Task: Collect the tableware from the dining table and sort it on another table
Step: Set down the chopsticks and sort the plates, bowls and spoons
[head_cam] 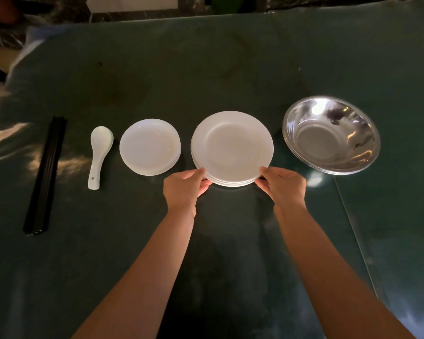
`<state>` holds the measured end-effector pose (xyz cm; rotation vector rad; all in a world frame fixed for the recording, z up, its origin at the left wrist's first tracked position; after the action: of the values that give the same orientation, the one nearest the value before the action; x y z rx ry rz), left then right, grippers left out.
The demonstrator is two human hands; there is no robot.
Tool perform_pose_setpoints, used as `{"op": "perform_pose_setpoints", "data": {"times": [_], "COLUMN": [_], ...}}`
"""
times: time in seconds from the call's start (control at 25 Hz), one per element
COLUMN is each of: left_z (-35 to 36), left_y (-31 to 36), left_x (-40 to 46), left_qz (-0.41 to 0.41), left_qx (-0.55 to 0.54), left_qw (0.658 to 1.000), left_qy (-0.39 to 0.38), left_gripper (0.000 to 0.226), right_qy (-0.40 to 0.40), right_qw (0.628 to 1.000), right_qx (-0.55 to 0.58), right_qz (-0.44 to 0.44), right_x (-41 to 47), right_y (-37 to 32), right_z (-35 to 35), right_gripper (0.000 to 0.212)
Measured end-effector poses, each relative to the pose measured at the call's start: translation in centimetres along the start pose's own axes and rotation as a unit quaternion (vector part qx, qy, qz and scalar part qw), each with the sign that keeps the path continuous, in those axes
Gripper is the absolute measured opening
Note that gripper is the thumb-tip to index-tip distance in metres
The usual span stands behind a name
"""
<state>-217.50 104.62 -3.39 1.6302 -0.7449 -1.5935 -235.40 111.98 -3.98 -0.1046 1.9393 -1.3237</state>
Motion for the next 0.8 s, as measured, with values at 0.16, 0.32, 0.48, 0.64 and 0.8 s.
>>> {"op": "perform_pose_setpoints", "data": {"times": [0.16, 0.32, 0.48, 0.64, 0.8], "left_z": [-1.0, -7.8, -13.8, -13.3, -11.5], "left_y": [-0.2, 0.3, 3.4, 7.7, 9.4], "left_x": [-1.2, -3.2, -0.5, 4.7, 6.0], "left_qz": [-0.012, 0.219, 0.250, 0.185, 0.236], "left_qx": [-0.012, 0.202, 0.200, 0.211, 0.307], "left_qw": [0.999, 0.955, 0.944, 0.960, 0.917], "left_qy": [-0.041, -0.004, 0.077, 0.023, -0.090], "left_gripper": [0.014, 0.018, 0.018, 0.033, 0.040], "right_qy": [-0.022, 0.039, -0.050, -0.105, -0.126], "right_qw": [0.999, 0.977, 0.916, 0.876, 0.820], "right_qx": [0.031, -0.151, -0.253, -0.363, -0.449], "right_qz": [0.013, -0.143, -0.309, -0.300, -0.332], "right_x": [-0.7, -5.3, -8.2, -6.8, -6.5], "right_y": [0.0, 1.1, -1.3, -4.3, -4.7], "right_z": [-0.2, -0.1, 5.8, 12.2, 14.6], "right_gripper": [0.017, 0.026, 0.031, 0.041, 0.036]}}
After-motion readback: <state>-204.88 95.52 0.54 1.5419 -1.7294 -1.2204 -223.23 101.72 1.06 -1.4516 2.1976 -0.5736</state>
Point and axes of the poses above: each hand's wrist, its own x-axis towards the middle knuckle, its own z-axis out of the palm, y = z × x, the point moved 3 cm from there along x, towards the middle knuckle, and after that the axes turned 6 degrees about -x, right-handed, at the moved point
